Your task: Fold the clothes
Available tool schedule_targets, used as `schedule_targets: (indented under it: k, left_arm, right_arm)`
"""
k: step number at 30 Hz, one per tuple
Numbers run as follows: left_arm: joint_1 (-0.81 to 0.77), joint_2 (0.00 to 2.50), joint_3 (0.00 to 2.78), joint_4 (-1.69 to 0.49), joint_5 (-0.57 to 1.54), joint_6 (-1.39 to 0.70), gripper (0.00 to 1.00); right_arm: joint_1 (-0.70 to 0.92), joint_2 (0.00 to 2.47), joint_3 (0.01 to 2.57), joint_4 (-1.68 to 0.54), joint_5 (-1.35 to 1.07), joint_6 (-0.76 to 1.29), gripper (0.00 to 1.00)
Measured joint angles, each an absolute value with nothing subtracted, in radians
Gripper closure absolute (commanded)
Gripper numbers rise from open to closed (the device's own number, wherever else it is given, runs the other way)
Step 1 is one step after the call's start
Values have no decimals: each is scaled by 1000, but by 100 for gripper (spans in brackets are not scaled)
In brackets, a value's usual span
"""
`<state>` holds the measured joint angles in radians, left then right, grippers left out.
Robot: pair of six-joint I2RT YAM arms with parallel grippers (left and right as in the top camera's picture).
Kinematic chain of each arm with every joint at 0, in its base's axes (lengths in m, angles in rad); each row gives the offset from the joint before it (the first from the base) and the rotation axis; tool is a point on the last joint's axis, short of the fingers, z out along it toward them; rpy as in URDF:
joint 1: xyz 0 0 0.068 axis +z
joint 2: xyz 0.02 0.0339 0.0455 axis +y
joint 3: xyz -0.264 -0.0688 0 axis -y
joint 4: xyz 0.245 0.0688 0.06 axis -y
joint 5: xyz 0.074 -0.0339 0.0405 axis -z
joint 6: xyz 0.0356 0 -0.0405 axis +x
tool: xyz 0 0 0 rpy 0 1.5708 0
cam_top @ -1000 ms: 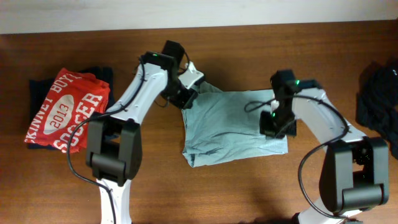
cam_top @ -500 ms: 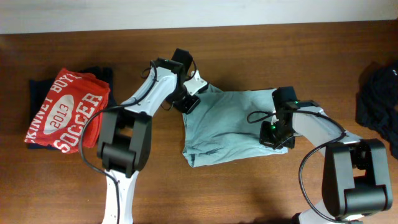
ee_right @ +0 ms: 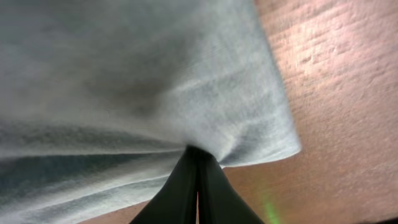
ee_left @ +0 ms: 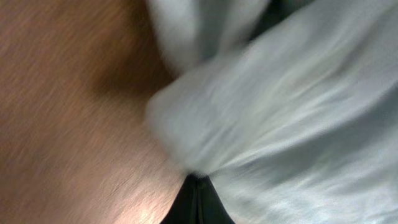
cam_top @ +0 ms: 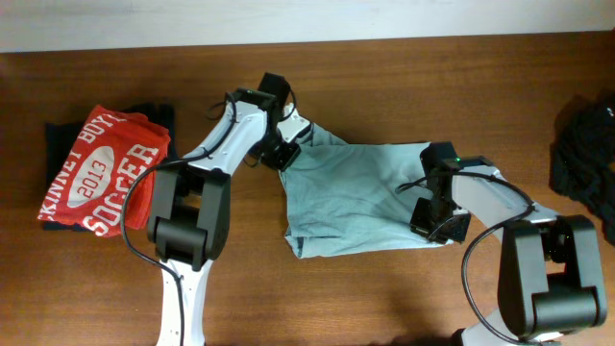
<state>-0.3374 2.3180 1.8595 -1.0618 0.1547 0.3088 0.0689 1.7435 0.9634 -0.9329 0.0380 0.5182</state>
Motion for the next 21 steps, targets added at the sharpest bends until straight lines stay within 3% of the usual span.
schedule_targets:
  k: [4,10,21]
  left_arm:
    - [-314,2317,1965,-1202,117,282,98]
    - [-307,2259,2152,-1370,93,229,85]
    - [-316,1947,2224,-1610,15,84,85]
  right_arm:
    - [69,1666,968,-932,38,492,96]
    - [69,1463,1043,-935,17,462,96]
    - [69,1388,1077,-798,-73,393,87]
